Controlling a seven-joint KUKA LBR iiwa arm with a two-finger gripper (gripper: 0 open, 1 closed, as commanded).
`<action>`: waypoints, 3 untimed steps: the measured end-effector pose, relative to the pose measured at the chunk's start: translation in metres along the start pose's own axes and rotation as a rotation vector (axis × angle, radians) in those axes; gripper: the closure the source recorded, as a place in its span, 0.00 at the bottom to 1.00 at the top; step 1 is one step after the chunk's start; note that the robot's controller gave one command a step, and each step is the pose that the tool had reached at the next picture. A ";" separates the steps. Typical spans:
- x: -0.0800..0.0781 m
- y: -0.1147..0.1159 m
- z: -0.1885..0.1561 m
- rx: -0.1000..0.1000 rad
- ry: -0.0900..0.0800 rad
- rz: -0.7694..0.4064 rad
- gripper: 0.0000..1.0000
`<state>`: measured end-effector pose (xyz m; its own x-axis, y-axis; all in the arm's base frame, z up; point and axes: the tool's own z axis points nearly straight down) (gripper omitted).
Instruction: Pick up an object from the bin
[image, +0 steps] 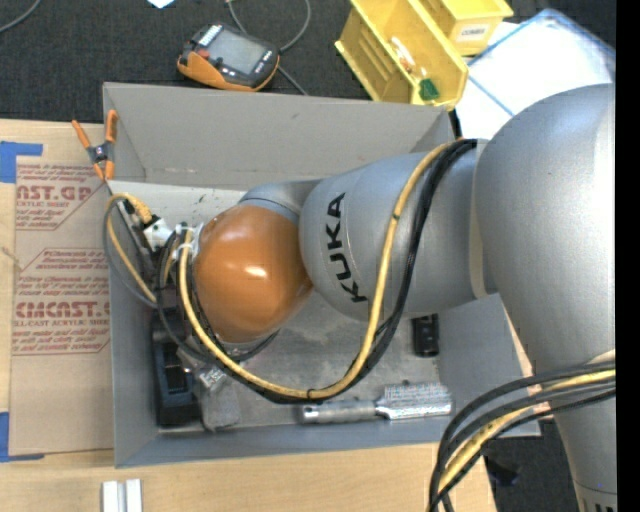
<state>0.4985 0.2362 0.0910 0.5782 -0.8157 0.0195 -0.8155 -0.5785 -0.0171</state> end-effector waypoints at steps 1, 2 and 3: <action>-0.004 -0.002 0.000 -0.002 0.006 -0.076 1.00; -0.008 0.015 -0.025 -0.003 -0.001 -0.469 1.00; 0.006 0.022 -0.094 0.002 -0.003 -0.058 1.00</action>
Offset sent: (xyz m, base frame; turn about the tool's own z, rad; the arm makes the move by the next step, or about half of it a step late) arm -0.0167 -0.0059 0.0306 -0.4779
